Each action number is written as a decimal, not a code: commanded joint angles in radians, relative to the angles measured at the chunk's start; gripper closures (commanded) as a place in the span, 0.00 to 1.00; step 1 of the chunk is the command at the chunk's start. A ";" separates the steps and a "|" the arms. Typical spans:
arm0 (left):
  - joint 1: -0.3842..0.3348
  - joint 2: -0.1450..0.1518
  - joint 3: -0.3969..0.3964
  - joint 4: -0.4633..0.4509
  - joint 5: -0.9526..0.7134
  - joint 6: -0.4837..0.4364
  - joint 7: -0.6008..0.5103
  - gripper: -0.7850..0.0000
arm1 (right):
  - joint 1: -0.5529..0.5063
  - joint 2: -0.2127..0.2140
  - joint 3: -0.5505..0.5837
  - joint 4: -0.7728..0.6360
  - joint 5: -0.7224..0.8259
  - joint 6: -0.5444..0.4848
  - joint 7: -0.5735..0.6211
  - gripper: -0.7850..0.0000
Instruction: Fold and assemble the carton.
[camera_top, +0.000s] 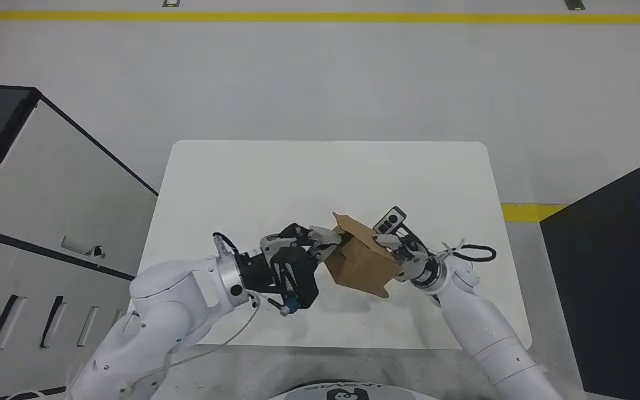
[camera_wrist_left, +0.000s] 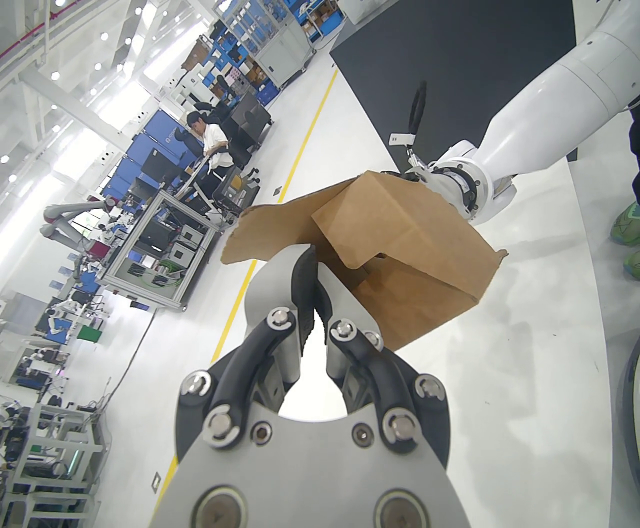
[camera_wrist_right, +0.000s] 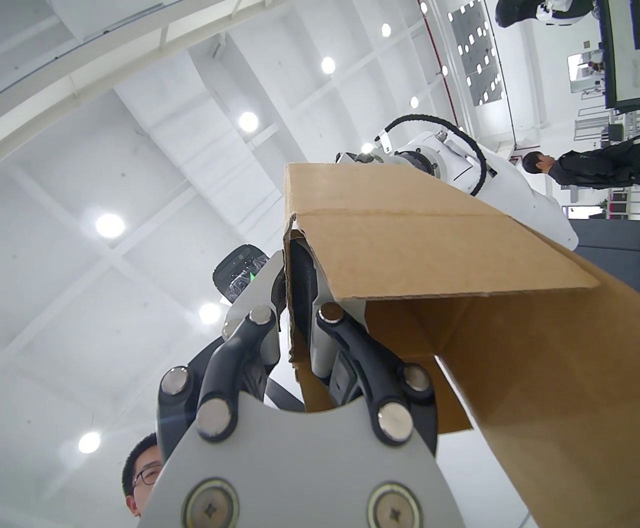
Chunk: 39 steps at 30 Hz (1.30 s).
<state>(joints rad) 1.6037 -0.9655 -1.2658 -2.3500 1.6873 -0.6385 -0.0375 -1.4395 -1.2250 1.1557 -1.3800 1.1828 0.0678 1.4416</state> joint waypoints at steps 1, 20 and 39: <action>-0.002 0.000 0.000 0.000 -0.001 0.002 0.010 1.00 | 0.001 0.000 0.000 0.001 0.001 0.004 -0.001 1.00; -0.029 0.001 0.073 0.000 0.144 -0.028 0.028 1.00 | 0.006 -0.001 -0.003 0.002 0.004 0.023 -0.001 1.00; -0.032 0.000 0.081 0.000 0.138 -0.023 0.019 1.00 | -0.007 0.002 0.008 -0.003 -0.007 0.010 0.009 1.00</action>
<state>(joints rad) 1.5710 -0.9656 -1.1874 -2.3500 1.8232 -0.6572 -0.0225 -1.4451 -1.2228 1.1636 -1.3816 1.1761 0.0774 1.4512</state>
